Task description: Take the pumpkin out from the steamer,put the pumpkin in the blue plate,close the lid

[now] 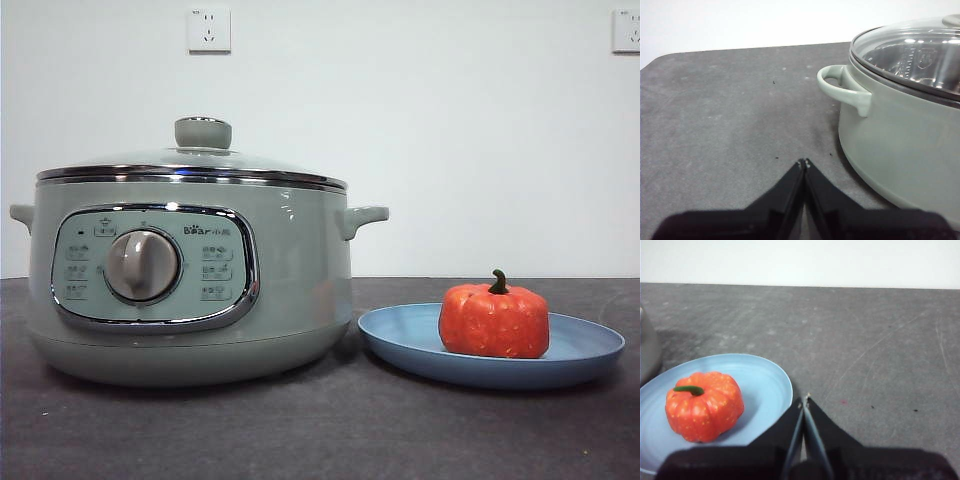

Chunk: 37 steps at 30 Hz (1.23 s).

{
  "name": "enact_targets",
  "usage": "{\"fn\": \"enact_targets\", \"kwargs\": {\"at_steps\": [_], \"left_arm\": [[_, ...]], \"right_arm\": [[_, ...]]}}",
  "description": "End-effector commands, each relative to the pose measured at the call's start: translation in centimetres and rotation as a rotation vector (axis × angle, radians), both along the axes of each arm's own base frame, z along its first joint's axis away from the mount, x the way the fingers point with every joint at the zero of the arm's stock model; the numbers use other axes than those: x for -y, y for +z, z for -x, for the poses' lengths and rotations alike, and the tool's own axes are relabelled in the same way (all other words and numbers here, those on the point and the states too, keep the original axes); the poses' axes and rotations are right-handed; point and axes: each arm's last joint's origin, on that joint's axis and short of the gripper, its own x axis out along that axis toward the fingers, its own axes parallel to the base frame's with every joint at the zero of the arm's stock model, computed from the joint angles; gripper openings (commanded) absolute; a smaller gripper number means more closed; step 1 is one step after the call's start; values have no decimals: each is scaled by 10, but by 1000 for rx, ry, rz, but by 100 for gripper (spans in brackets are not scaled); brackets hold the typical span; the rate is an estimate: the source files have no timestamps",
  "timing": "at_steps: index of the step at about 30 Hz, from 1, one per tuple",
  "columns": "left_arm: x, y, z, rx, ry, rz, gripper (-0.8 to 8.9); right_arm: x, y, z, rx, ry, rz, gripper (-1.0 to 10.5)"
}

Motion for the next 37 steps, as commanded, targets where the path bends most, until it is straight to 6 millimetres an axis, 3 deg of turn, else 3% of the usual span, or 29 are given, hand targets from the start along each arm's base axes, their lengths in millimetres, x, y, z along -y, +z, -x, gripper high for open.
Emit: {"fn": "enact_targets", "kwargs": {"at_steps": [1, 37], "left_arm": [[0, -5, -1, -12, 5, 3, -3], [0, -5, -1, -12, 4, 3, -3]], "right_arm": [[0, -4, 0, -17, -6, -10, 1], [0, -6, 0, -33, -6, -9, 1]]}}
